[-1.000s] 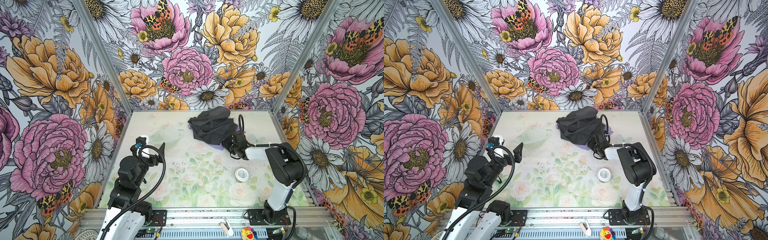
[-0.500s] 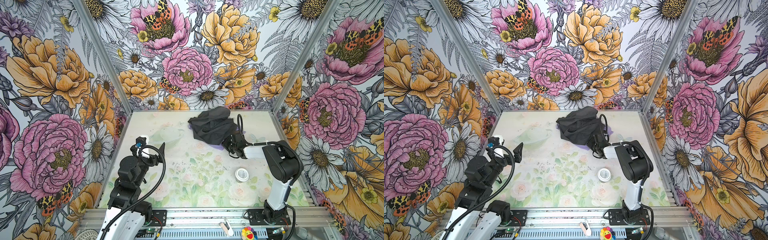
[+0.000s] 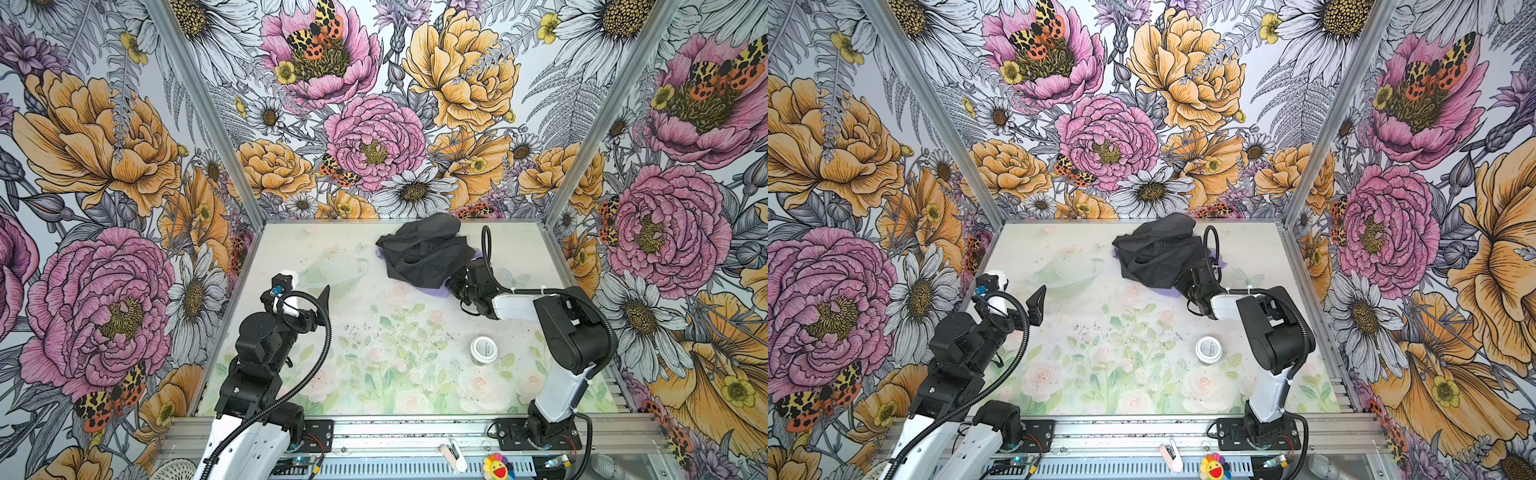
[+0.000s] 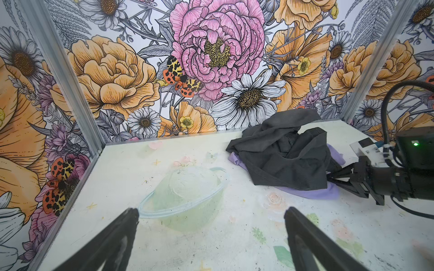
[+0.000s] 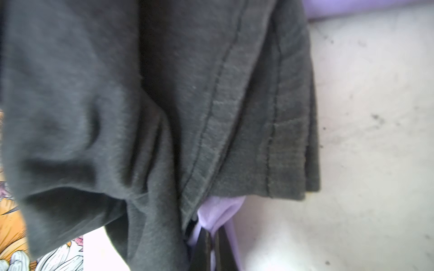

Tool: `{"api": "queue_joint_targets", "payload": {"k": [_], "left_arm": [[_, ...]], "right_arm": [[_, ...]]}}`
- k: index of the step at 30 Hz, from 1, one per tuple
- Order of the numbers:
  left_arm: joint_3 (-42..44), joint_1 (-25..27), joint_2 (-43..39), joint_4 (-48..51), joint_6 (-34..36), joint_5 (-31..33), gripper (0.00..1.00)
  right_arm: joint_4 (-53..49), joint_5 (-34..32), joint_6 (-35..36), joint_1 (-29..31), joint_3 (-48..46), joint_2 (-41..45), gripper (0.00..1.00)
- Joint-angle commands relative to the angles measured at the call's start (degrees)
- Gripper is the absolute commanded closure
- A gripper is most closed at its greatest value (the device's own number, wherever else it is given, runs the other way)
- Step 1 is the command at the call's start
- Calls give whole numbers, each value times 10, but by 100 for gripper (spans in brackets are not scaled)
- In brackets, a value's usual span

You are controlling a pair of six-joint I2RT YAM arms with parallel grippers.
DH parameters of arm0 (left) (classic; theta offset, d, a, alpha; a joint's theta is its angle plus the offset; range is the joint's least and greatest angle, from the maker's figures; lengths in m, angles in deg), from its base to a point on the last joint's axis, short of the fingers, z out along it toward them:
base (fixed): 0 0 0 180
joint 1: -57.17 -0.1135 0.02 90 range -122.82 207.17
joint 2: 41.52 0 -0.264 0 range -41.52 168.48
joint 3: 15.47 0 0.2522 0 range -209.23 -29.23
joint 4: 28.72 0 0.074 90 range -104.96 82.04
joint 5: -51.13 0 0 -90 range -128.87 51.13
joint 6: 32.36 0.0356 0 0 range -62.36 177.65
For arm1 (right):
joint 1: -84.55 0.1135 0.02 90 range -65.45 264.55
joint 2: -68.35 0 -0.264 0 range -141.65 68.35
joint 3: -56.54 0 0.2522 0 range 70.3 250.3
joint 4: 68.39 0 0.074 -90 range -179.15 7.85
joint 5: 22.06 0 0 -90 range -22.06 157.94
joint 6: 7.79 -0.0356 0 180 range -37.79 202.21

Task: Pick out a specific cloth from the pile
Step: 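Lower the right gripper and pinch the lavender cloth under the grey shirt, then lift the lavender cloth upward with the right gripper, pulling it free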

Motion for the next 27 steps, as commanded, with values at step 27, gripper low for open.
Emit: {"api": "queue_joint_targets", "payload": {"k": [27], "left_arm": [[7, 5, -10, 0, 10, 6, 1]], "right_arm": [[-3, 5, 7, -3, 70, 170, 100]]}}
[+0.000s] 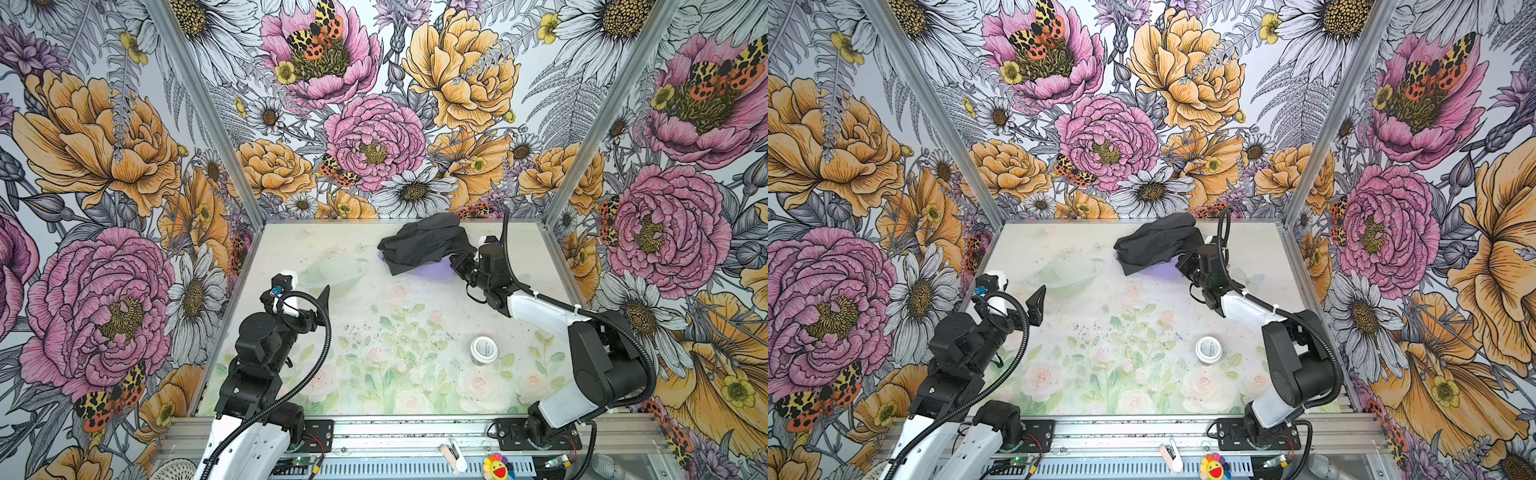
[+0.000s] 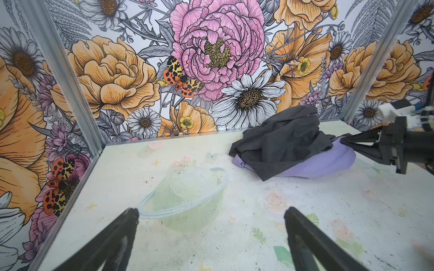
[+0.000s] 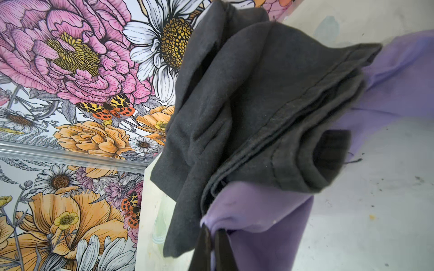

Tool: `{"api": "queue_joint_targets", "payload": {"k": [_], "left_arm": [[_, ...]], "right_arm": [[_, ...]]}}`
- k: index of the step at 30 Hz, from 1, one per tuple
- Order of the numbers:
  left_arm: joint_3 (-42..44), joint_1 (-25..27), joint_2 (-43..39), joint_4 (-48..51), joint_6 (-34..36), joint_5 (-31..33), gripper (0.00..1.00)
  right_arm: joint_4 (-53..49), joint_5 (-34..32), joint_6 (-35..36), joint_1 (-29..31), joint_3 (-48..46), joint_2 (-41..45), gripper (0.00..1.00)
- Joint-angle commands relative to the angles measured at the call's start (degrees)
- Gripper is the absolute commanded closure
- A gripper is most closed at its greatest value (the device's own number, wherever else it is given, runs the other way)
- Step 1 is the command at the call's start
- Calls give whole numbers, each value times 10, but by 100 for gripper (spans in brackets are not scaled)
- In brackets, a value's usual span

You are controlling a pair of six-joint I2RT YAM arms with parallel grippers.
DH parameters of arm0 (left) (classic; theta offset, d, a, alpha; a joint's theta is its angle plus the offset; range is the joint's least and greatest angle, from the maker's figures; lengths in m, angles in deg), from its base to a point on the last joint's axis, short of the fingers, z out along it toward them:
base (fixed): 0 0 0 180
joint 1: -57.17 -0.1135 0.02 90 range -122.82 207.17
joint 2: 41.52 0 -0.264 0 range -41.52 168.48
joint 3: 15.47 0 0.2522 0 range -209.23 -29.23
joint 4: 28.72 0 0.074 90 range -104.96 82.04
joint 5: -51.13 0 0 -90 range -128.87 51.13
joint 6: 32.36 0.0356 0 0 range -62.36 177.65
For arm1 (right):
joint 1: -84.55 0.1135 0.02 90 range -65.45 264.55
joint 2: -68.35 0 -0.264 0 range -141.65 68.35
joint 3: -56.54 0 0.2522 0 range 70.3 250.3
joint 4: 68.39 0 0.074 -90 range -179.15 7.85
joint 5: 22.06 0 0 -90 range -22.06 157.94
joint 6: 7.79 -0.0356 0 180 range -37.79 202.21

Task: Pick out a specific cloth from the pile
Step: 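Lift the lavender cloth upward with the right gripper, pulling it free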

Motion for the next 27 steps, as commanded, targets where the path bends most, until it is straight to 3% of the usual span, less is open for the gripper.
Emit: {"api": "queue_joint_targets", "payload": {"k": [1, 27], "left_arm": [[7, 5, -9, 0, 9, 6, 1], [7, 6, -11, 0, 10, 8, 1]], "right_arm": [[18, 2, 10, -3, 43, 42, 100], [-38, 19, 64, -3, 174, 79, 100]]}}
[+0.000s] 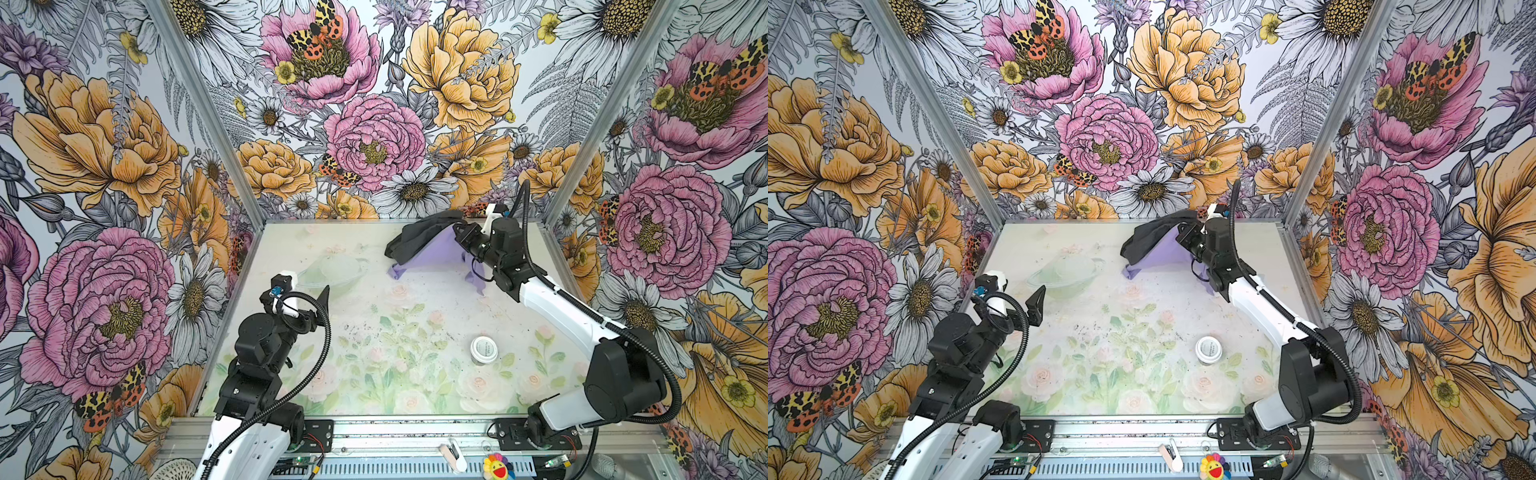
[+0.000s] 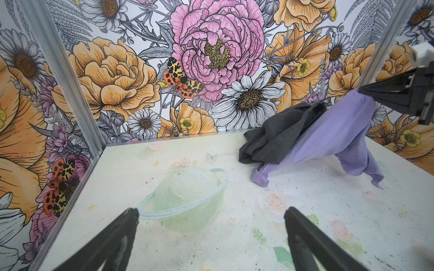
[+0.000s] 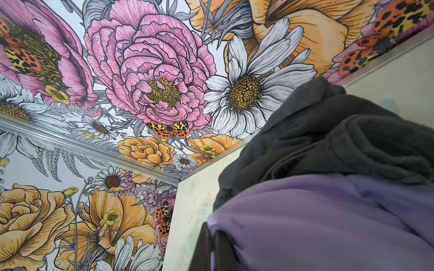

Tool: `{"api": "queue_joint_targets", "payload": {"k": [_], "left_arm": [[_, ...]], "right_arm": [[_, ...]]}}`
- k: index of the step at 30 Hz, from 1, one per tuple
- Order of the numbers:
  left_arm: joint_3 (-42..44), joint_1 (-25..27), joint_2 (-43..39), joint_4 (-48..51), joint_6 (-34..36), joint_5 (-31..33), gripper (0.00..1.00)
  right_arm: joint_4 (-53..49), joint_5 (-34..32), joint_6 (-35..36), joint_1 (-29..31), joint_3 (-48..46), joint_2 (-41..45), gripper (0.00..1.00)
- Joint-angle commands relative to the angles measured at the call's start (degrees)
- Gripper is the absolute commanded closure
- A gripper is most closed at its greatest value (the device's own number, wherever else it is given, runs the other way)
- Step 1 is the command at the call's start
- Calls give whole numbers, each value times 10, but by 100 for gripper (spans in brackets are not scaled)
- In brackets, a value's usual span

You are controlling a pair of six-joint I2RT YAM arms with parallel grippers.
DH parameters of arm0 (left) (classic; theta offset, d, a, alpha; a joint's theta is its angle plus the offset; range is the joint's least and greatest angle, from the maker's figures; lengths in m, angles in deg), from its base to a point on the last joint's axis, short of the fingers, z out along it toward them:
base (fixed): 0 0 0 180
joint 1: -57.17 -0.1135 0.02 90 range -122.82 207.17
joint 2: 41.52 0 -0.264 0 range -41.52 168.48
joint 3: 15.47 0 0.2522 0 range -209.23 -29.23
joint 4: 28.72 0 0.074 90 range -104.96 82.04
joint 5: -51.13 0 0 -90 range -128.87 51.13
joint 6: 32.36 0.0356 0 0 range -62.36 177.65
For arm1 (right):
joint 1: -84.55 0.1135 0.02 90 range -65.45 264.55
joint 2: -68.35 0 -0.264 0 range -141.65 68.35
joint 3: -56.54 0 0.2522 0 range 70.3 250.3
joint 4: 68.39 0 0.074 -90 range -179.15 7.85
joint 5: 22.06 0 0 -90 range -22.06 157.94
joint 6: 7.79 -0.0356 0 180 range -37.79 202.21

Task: Pick out a specific cloth from the pile
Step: 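Lift the lavender cloth upward with the right gripper, pulling it free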

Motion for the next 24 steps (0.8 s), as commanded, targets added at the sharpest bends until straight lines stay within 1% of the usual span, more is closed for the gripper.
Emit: {"api": "queue_joint_targets", "payload": {"k": [1, 13, 24], "left_arm": [[6, 6, -8, 0, 10, 9, 1], [6, 6, -8, 0, 10, 9, 1], [6, 6, -10, 0, 11, 11, 1]], "right_arm": [[34, 12, 19, -2, 47, 33, 100], [9, 17, 42, -2, 120, 28, 100], [-7, 24, 64, -1, 159, 28, 100]]}}
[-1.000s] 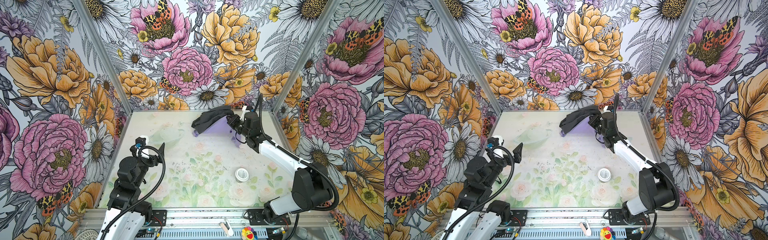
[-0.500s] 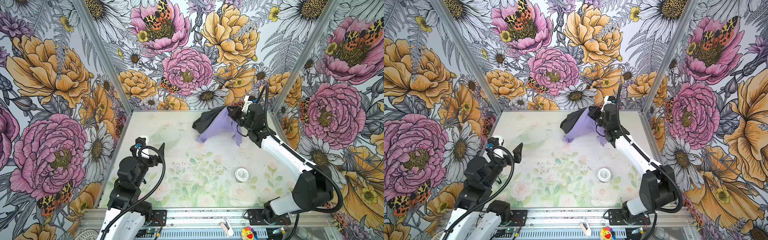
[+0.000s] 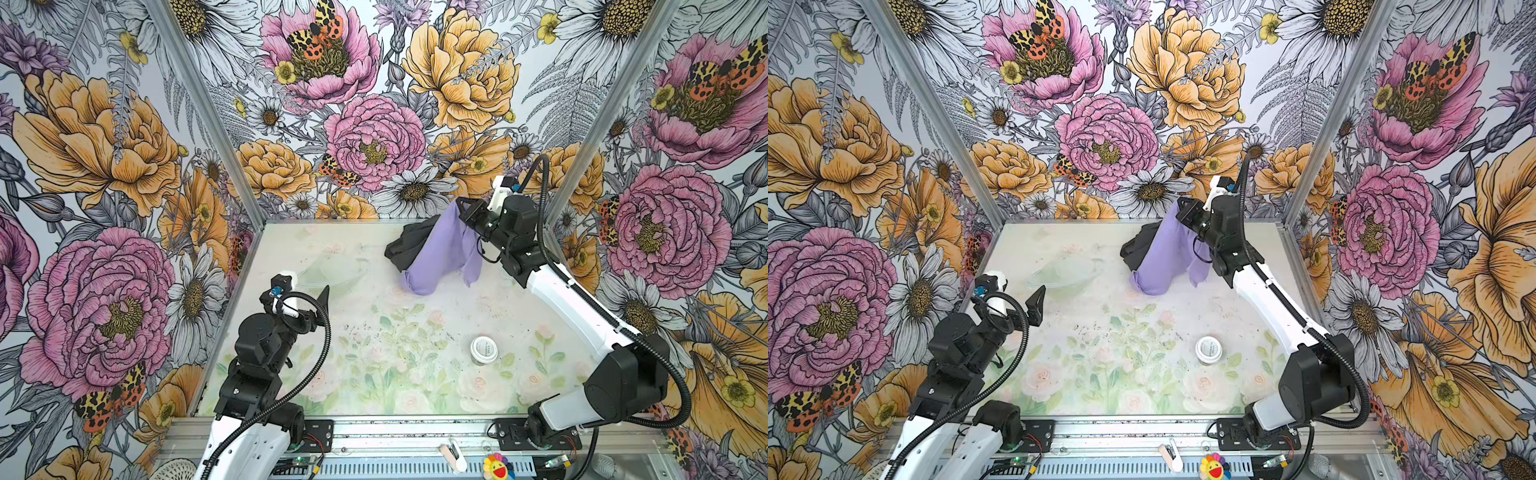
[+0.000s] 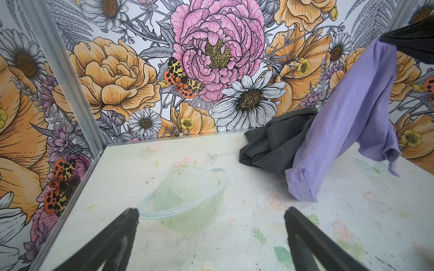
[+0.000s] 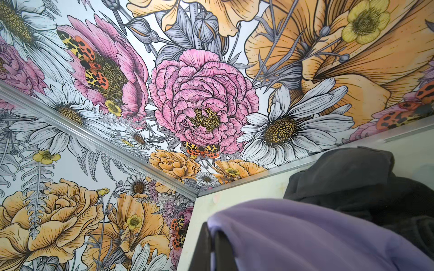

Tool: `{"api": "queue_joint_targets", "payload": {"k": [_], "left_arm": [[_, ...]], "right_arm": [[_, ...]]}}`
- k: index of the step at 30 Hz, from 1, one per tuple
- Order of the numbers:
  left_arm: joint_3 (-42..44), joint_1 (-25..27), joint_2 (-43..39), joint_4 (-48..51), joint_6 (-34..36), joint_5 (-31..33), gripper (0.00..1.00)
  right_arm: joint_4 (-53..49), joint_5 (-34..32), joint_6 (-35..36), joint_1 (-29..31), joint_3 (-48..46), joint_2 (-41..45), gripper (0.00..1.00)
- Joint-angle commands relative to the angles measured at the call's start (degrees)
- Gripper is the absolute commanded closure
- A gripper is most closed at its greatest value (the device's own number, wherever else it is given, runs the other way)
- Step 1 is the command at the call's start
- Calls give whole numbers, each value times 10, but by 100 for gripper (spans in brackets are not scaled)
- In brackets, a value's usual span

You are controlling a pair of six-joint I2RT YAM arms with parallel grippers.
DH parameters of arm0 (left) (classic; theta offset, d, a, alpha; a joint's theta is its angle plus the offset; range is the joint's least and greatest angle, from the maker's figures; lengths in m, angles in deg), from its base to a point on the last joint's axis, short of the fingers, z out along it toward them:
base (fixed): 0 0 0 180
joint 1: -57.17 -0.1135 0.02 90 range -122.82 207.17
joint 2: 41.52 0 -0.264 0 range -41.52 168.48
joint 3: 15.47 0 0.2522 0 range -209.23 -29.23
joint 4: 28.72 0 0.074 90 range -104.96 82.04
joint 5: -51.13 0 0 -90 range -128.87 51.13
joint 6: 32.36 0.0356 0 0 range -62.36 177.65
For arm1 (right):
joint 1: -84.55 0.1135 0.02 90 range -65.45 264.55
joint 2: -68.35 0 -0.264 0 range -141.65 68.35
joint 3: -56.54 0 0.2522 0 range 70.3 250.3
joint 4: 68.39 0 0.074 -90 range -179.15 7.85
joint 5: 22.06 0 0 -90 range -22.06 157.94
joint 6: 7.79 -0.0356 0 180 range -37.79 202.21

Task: Pick out a specific cloth from the pile
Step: 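Lift the lavender cloth upward with the right gripper, pulling it free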

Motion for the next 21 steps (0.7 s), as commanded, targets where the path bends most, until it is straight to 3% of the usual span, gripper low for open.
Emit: {"api": "queue_joint_targets", "payload": {"k": [1, 21], "left_arm": [[6, 6, -10, 1, 11, 10, 1], [6, 6, -9, 0, 12, 11, 1]], "right_arm": [[35, 10, 21, -2, 42, 29, 100], [17, -1, 52, 2, 83, 52, 100]]}}
